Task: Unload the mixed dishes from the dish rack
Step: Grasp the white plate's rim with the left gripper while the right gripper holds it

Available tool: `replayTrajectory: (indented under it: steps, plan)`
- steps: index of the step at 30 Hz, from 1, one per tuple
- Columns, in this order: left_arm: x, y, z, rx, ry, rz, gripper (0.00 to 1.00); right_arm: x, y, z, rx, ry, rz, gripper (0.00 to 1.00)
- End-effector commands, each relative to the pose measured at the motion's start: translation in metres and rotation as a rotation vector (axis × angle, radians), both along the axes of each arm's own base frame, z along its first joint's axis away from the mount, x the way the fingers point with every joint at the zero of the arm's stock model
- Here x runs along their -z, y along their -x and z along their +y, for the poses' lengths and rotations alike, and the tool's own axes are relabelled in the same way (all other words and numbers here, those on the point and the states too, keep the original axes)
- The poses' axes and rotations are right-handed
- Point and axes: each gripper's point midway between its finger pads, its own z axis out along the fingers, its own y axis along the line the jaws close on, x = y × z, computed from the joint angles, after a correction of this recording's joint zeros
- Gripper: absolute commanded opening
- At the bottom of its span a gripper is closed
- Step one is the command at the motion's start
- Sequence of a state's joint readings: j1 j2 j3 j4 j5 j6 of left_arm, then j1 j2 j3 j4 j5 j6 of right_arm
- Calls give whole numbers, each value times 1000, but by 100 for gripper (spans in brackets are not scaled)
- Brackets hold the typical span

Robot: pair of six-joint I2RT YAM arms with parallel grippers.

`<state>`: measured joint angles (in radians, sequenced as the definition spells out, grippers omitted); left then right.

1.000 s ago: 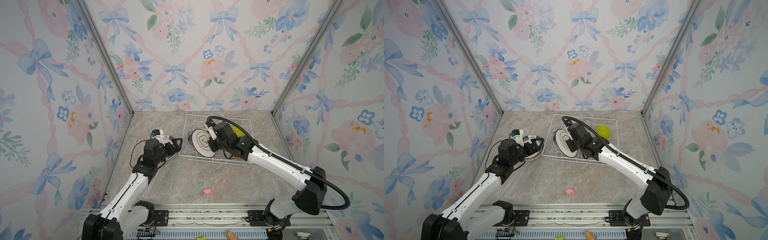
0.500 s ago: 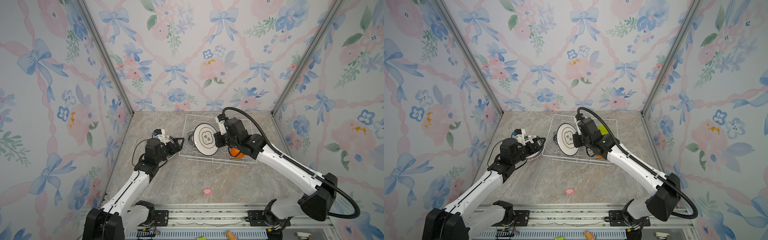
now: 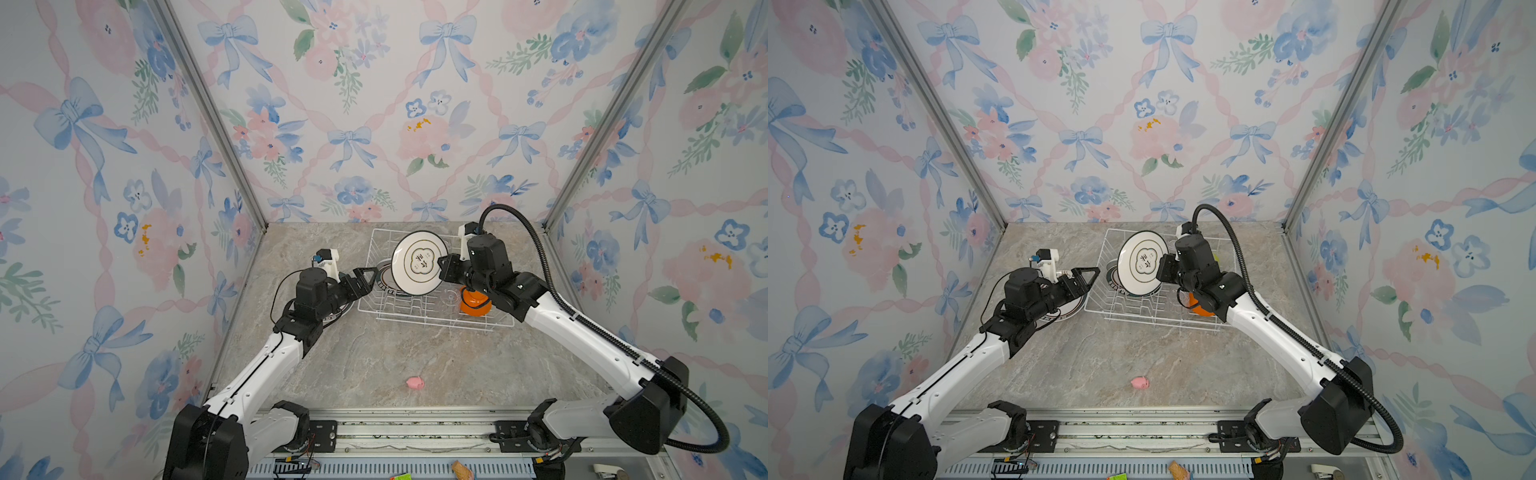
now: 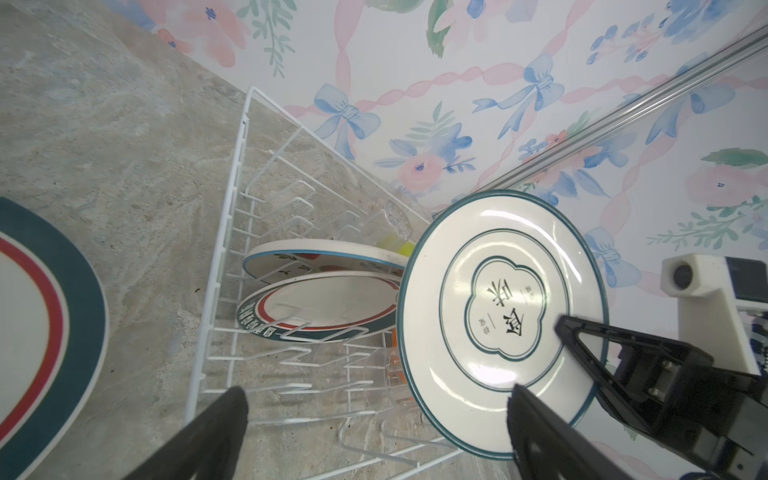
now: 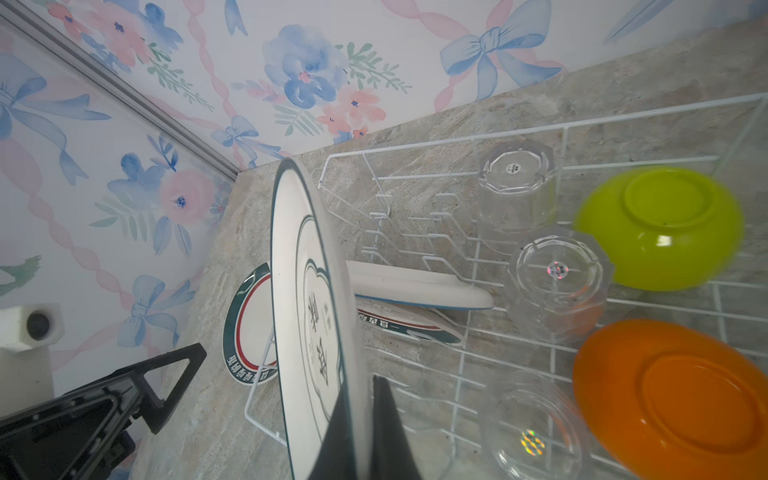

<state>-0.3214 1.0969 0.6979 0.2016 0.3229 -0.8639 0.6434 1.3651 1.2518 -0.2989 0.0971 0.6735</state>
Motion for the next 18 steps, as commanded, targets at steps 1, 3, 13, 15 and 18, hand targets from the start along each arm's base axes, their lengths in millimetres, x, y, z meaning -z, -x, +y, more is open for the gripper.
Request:
replayTrajectory:
  steps: [1, 3, 13, 15, 18]
  plan:
    - [-16, -4, -8, 6, 50, -24, 98, -37, -3, 9, 26, -184, -65, 0]
    - [-19, -5, -10, -1, 76, -32, 98, -38, -4, 11, 40, -216, -62, 0]
    - [-53, -28, -20, -14, 143, -100, 94, -52, -5, 37, 30, -406, -43, 0]
    - [-58, -32, -23, -1, 140, -111, 88, -53, -3, 44, 26, -431, -39, 0]
    - [-59, -33, -24, 4, 162, -122, 73, -53, 1, 56, -1, -439, -21, 0]
